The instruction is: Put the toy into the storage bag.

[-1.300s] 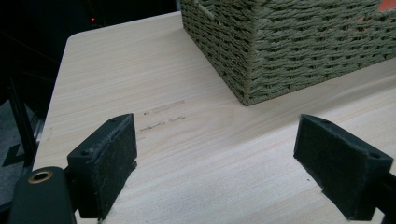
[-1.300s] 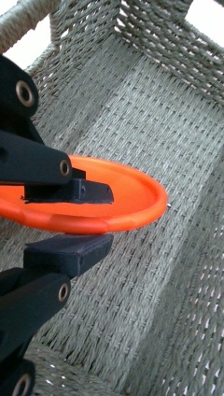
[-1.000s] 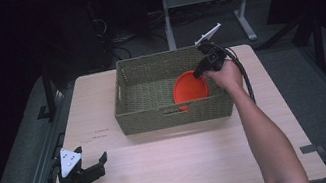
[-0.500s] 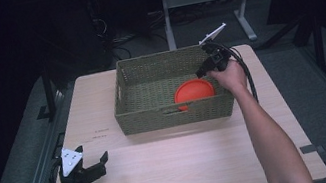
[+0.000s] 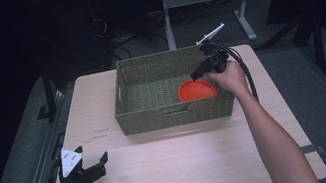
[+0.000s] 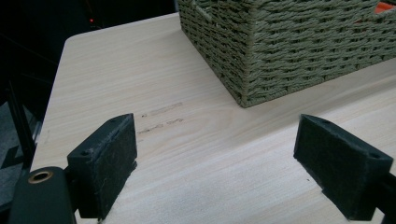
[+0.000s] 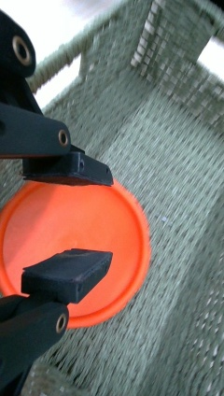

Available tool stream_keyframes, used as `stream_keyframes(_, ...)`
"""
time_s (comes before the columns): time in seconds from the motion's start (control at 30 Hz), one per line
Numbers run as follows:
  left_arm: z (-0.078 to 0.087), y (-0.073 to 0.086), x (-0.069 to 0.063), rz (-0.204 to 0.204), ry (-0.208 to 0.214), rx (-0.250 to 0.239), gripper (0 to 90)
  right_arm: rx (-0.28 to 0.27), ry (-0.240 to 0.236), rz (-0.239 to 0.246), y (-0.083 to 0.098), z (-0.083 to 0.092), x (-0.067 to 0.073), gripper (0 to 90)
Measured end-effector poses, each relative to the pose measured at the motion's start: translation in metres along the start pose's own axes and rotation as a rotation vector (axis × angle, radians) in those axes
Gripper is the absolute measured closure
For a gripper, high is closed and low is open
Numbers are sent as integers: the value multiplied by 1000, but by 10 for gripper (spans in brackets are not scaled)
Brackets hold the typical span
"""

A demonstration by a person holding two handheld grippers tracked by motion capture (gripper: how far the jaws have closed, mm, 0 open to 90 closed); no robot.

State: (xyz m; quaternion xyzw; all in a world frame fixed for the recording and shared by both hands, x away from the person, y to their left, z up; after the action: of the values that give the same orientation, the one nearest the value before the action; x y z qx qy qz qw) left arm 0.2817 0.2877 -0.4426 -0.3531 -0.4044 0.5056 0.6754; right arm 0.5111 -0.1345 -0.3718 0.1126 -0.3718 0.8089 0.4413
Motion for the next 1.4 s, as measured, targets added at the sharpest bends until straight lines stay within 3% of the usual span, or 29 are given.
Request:
stream_keyframes(0.37,-1,0,-1,-9,3,3,128,-46,-67,-27,11,15,3,463)
stream_keyframes(0.43,-1,0,-2,-12,1,4,128,-35,-53,-25,13,19,4,450)
stream_keyframes(0.97,0,0,-2,-14,2,6,128,-51,-93,18,26,38,17,387)
stream_keyframes(1.17,0,1,-1,-1,-5,3,128,-71,-107,21,29,47,18,360)
stream_keyframes(1.4,0,1,0,-13,-5,13,128,-97,-120,19,36,55,16,324)
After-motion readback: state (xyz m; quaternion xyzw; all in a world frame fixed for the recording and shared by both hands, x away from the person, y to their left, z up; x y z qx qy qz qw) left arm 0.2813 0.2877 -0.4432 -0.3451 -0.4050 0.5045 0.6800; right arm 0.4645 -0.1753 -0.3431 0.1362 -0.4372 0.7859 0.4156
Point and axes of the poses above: each handheld gripper's, and its own axes: z roughly backward along the jaws, y roughly out of its underside, x roughly to its left, the point moved 4 cm from there along -z, roughly forward along the jaws, and after that the axes turned 13 degrees about -y, right-handed, at the moved point
